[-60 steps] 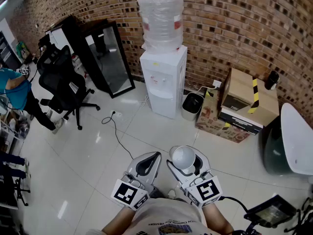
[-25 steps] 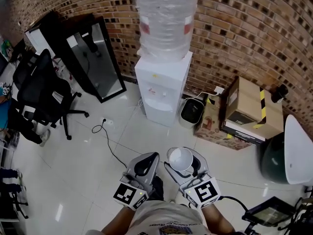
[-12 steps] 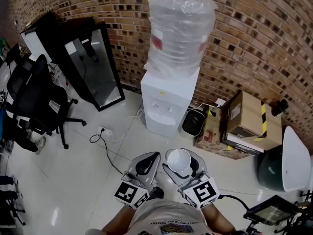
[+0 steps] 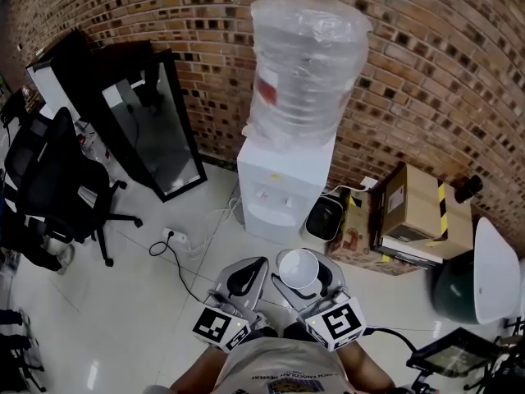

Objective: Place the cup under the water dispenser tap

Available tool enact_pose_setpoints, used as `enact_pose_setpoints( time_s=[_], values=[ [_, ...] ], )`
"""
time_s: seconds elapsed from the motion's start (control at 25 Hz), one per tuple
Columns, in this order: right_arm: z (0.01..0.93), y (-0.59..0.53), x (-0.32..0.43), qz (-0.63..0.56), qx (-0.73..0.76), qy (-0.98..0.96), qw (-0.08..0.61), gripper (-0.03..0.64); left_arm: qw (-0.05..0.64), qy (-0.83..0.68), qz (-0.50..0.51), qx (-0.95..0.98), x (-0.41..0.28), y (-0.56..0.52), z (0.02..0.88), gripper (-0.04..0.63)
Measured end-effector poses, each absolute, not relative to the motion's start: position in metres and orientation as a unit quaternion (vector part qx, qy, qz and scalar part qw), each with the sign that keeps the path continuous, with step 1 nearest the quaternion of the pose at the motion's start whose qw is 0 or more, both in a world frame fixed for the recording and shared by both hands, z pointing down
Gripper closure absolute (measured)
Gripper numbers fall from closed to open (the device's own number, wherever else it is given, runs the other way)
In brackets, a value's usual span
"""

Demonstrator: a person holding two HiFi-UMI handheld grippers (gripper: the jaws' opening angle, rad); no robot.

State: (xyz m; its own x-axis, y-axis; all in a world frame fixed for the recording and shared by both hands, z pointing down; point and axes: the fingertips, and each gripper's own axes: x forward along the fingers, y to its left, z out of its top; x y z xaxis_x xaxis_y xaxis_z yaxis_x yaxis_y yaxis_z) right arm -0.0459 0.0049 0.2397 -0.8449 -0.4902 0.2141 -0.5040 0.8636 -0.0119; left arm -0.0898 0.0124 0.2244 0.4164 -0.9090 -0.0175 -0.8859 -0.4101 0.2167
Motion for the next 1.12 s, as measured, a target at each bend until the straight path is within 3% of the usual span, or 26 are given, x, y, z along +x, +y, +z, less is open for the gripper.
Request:
enact_pose_setpoints(
  time_s=[0.76, 1.12],
  values=[
    [0.273, -0.036, -0.037, 0.047, 0.255, -0.959, 0.118, 0.288, 0.088, -0.555, -0.094, 0.822, -0.077, -0.021, 0.241, 0.603],
    [0.319, -0.060, -0.042, 0.060, 0.254, -0.956, 0.133, 0.288, 0.108, -0.571, -0.059, 0.812, -0.074, -0.025, 0.283, 0.603]
  ],
)
